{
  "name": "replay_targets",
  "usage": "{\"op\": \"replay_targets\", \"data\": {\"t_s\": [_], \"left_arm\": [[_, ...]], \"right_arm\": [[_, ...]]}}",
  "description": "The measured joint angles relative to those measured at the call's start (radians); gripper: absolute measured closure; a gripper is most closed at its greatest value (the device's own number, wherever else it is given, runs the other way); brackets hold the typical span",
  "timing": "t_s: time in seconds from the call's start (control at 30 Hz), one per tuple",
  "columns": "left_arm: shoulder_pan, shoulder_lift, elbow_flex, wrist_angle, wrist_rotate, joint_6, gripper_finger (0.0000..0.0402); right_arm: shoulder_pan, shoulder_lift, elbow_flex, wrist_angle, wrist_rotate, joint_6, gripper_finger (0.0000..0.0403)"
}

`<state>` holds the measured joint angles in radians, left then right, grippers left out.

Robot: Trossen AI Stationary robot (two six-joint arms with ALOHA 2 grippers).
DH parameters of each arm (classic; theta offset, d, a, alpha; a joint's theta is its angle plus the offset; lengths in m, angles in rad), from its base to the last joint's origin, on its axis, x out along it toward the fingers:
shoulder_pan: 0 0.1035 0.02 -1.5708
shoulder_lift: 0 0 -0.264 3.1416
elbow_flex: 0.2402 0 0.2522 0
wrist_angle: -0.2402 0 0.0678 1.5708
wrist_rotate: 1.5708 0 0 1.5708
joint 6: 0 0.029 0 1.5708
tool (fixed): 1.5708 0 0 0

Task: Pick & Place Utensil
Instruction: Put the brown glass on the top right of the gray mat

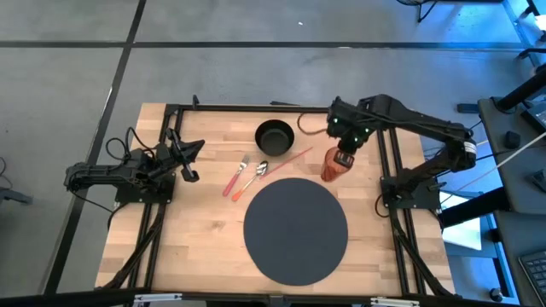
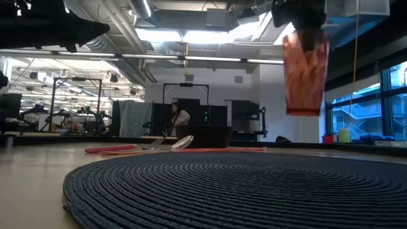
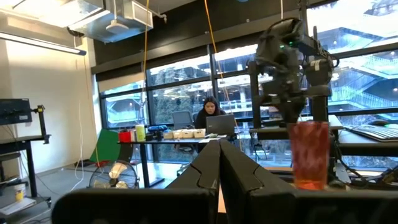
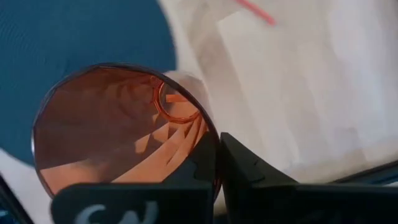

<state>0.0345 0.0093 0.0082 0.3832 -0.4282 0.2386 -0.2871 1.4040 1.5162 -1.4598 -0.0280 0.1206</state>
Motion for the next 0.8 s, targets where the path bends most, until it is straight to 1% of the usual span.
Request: {"op": "replay_targets", "data": {"t_s": [0.3,0.53,0.63,0.8], "left_arm": [[0.0,0.0,0.0,0.0,0.0,0.0,0.04],[0.0,0.0,0.0,-0.018,-0.001,0.0,0.04],[0.0,0.0,0.0,-0.021,-0.001,-0.01,0.04],[0.0,0.0,0.0,-0.021,-0.002,-0.012,0.04]], "right_arm": [[0.203,0.0,0.0,0.016,0.009,0.068,0.0393],[0.322,0.0,-0.005,0.062,0.035,0.112,0.0392],[0.352,0.0,-0.043,0.087,0.035,0.129,0.0393],[0.377,0.0,-0.161,0.158,0.028,0.122,0.0393]]}}
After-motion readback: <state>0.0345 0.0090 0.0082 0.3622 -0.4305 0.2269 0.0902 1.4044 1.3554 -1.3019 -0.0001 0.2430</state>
